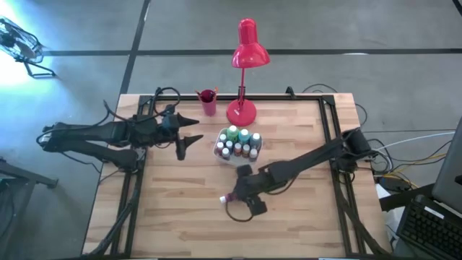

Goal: Pick & Place Paint Supplies
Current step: Put the dark pink paint bottle into the white bin

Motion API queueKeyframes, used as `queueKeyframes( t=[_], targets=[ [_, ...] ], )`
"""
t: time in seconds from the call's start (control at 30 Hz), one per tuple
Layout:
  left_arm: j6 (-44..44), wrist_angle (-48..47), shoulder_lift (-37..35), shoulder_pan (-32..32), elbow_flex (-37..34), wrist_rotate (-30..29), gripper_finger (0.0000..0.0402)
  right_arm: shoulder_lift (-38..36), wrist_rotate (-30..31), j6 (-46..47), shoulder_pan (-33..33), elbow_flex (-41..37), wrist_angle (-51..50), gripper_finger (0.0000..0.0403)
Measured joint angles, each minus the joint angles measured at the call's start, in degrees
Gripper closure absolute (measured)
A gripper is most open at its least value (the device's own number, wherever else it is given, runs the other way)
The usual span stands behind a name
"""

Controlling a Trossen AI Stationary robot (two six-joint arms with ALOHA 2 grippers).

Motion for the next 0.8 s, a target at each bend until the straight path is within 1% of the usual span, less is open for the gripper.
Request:
queueKeyframes(
  t=[0.07,0.27,0.4,0.53,0.67,0.8],
  targets=[
    [-0.02,-0.25,-0.17,0.00,0.00,0.26,0.0138,1.83,-1.22,0.23,0.07,1.55,-0.42,0.0162],
    [-0.08,-0.59,-0.42,0.00,0.00,0.29,0.0138,7.75,-1.07,-0.12,-0.07,4.40,-1.14,0.0177],
    [-1.28,-1.02,-0.42,0.00,0.00,0.40,0.0138,11.99,-0.59,0.01,-0.19,5.70,-1.31,0.0176],
    [-2.58,-2.38,-0.42,-0.02,0.00,0.56,0.0138,14.89,-0.97,2.37,-0.39,6.96,-1.26,0.0182],
    [-3.38,-3.94,-0.38,-0.02,0.00,0.68,0.0138,15.68,-0.95,4.26,-0.31,7.17,-1.37,0.0217],
    [-3.38,-4.99,-0.29,-0.02,0.00,0.67,0.0138,14.13,-0.91,5.92,-0.33,6.98,-1.41,0.0274]
  ],
)
